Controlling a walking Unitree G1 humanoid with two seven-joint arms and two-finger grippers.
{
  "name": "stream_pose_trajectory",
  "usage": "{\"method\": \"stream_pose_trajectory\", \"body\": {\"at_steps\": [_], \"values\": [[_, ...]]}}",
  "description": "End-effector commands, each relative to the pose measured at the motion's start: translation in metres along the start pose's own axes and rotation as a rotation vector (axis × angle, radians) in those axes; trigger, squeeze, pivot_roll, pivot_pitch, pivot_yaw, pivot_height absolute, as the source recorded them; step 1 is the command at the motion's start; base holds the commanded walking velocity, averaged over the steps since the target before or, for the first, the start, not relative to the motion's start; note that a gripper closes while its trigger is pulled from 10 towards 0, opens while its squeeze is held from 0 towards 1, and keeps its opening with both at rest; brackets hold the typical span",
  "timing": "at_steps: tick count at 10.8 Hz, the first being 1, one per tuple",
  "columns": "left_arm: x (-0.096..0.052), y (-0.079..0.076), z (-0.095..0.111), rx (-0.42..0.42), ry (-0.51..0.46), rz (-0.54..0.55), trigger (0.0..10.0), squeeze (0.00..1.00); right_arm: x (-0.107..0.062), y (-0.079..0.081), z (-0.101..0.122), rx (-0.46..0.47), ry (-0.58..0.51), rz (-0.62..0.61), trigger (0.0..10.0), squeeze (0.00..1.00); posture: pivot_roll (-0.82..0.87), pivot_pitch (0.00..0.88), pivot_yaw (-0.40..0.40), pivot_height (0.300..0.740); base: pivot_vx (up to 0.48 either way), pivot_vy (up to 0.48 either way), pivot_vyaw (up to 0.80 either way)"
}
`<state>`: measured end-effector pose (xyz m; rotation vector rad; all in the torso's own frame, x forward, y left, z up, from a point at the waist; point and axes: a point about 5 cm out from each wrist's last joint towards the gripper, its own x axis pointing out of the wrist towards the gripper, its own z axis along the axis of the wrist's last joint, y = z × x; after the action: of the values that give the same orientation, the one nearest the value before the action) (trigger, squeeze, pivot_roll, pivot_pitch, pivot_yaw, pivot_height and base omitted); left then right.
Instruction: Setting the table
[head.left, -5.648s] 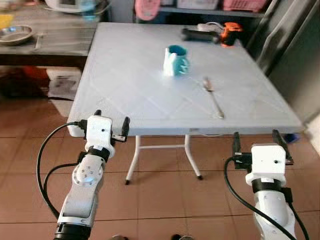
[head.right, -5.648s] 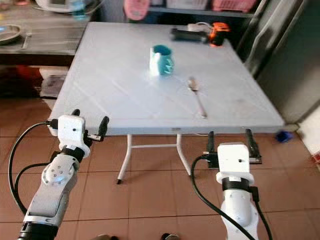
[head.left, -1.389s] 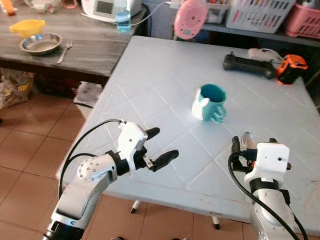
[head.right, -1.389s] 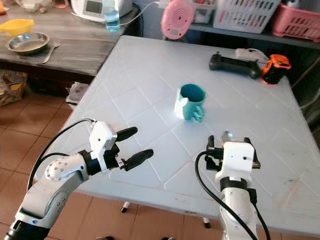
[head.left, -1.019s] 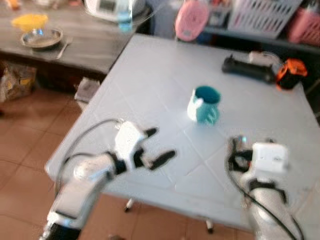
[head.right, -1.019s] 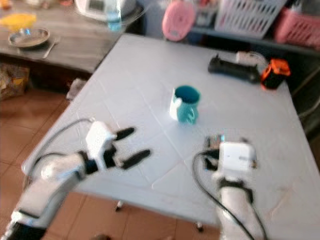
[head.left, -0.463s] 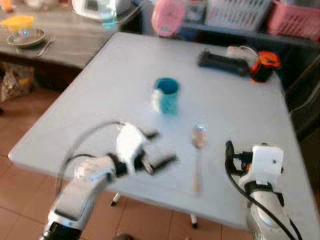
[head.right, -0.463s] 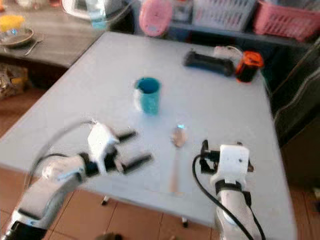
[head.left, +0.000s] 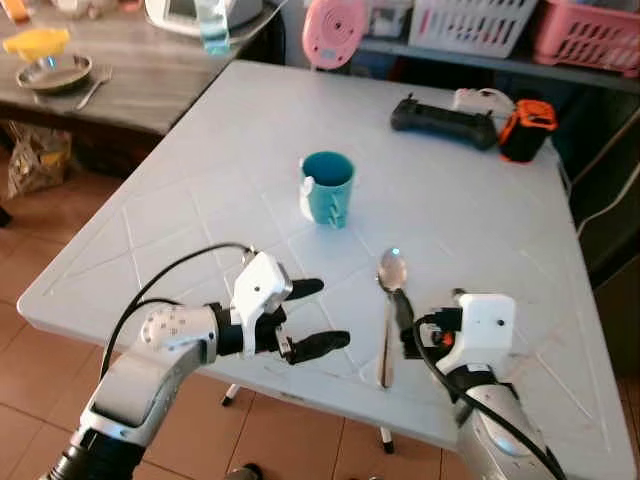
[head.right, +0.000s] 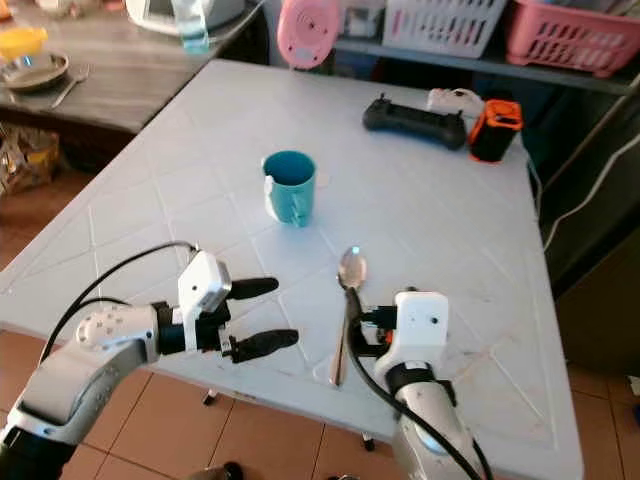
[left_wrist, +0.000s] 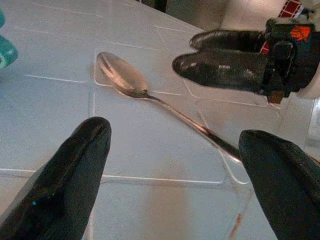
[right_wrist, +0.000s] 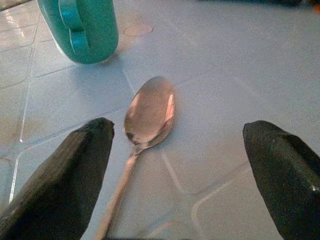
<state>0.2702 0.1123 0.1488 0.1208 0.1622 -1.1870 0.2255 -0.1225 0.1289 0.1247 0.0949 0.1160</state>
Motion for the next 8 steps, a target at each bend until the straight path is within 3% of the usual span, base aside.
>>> {"method": "stream_pose_trajectory", "body": {"at_steps": [1,4,6,8], "values": [[-0.004,0.003,0.001,0.01,0.015,0.004,10.0,0.0,-0.001,0.004,-0.002,0.047,0.029,0.018,10.0,0.0,0.17,0.172,-0.029,0.74,0.0,0.0,0.0],[-0.005,0.0,-0.001,0.015,0.031,-0.023,10.0,0.0,0.008,0.004,-0.026,0.099,0.165,0.013,10.0,0.0,0.18,0.176,-0.023,0.74,0.0,0.0,0.0],[-0.008,-0.01,-0.008,0.001,0.073,-0.082,10.0,0.0,0.02,0.011,-0.029,0.143,0.207,0.026,10.0,0.0,0.19,0.179,-0.02,0.74,0.0,0.0,0.0],[-0.008,-0.009,-0.011,0.004,0.083,-0.081,10.0,0.0,0.029,0.018,-0.036,0.131,0.264,0.044,10.0,0.0,0.2,0.181,-0.029,0.74,0.0,0.0,0.0]]}}
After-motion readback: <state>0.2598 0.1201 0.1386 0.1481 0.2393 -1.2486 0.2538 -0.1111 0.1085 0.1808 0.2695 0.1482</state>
